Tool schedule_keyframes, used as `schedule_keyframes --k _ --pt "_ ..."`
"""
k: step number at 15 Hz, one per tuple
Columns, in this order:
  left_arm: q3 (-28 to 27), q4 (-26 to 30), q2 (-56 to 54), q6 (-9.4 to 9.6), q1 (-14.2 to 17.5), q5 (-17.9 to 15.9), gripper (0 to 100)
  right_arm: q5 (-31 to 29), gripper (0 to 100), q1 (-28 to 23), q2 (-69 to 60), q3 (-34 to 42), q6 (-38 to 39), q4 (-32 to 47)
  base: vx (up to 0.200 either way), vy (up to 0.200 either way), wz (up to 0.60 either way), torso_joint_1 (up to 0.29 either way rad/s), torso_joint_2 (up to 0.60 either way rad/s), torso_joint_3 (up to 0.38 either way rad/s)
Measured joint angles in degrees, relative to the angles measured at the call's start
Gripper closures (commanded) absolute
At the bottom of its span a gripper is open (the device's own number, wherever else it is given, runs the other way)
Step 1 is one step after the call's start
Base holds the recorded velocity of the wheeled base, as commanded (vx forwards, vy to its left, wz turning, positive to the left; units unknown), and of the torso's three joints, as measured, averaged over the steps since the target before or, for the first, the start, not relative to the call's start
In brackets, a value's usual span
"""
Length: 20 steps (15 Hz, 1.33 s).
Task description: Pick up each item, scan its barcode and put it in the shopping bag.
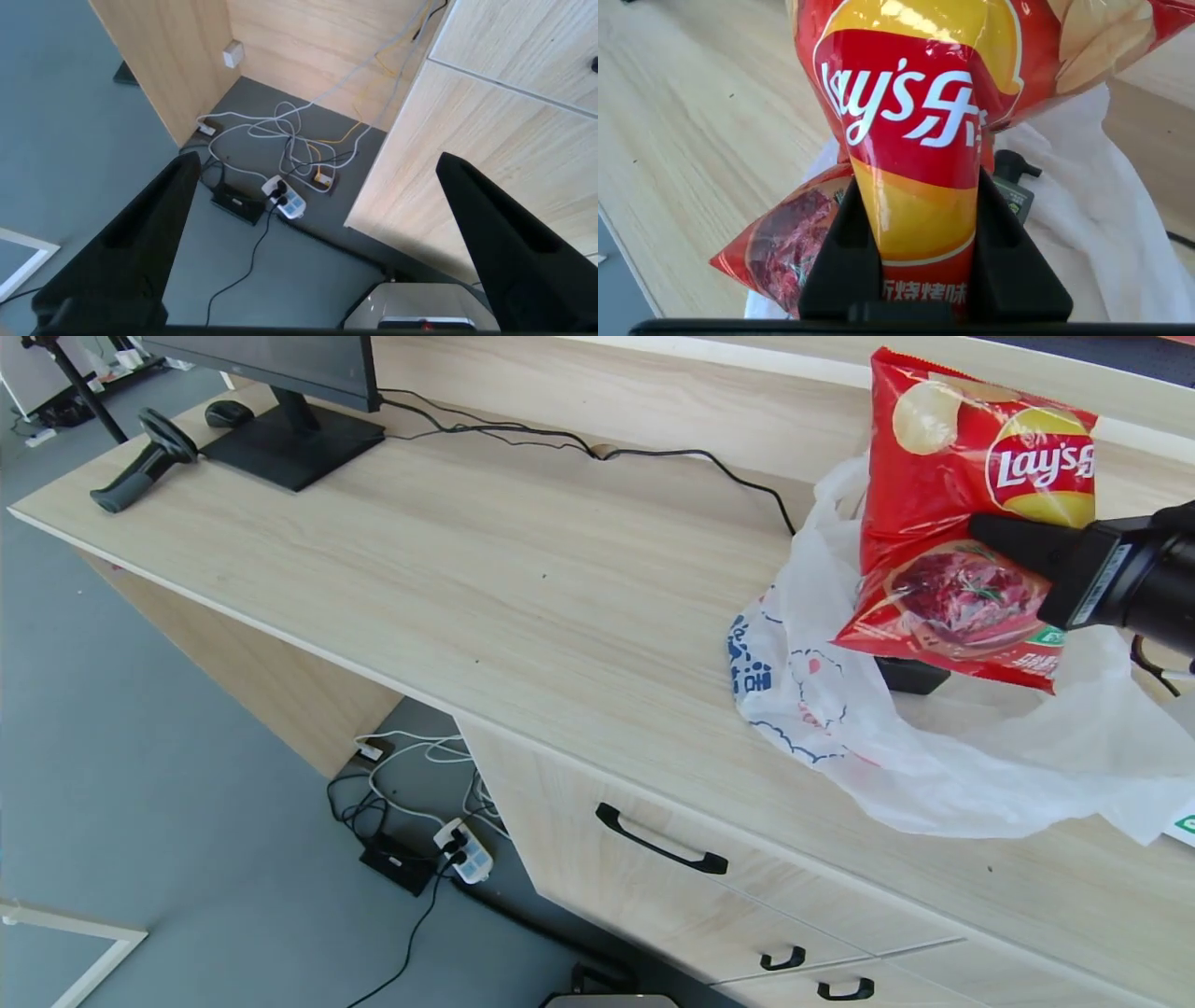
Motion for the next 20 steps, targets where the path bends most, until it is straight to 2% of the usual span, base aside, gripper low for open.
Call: schedule_keyframes --k 5,11,17,20 --pt "0.0 0.0 0.0 0.27 0.0 0.0 0 -1.2 100 -0.9 0.4 1.6 -0.4 -0.2 0.0 0.0 0.0 0.0 0.0 0.0" --pt "0.0 0.1 0.0 0.46 0.0 0.0 0 -2.6 100 -6.6 0.8 2.2 -1.6 -1.1 0.0 0.0 0.0 0.0 0.0 0.0" --pt "0.0 0.2 0.0 0.46 0.0 0.0 0 -6.1 100 -8.7 1.7 2.1 -0.4 -2.8 0.0 0.0 0.0 0.0 0.0 0.0" --pt "0.0 0.2 0.0 0.46 0.0 0.0 0 -5.9 100 -8.4 1.2 5.8 -1.3 -2.9 0.0 0.0 0.0 0.0 0.0 0.0"
